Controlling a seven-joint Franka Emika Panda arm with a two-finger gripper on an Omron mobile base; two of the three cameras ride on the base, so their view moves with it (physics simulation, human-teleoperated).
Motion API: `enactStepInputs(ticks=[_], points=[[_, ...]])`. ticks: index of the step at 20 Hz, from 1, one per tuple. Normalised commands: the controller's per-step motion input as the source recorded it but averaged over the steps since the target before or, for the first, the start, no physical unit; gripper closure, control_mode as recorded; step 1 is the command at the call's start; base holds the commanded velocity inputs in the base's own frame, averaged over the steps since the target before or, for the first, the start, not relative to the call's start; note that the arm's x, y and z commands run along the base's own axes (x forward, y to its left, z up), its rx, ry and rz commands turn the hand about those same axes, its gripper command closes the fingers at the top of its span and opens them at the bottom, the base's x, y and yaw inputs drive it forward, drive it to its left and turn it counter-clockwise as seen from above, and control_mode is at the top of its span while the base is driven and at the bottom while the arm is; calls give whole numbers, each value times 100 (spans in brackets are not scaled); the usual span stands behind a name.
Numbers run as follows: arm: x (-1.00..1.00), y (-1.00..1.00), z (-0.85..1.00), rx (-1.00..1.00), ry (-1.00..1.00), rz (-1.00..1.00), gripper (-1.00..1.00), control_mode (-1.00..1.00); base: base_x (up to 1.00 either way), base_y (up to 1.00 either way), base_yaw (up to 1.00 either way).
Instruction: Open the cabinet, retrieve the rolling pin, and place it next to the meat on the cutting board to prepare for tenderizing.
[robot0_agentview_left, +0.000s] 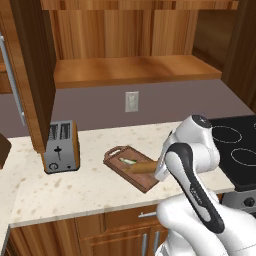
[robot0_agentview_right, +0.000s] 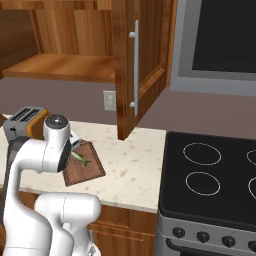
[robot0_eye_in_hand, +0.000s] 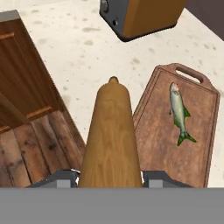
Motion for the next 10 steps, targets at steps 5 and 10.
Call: enactStepInputs(ticks=[5,10], points=[[14,0,-10,3,3,13,100,-100,0,0,0],[1,0,-17,0,3,4,100,-100,0,0,0]])
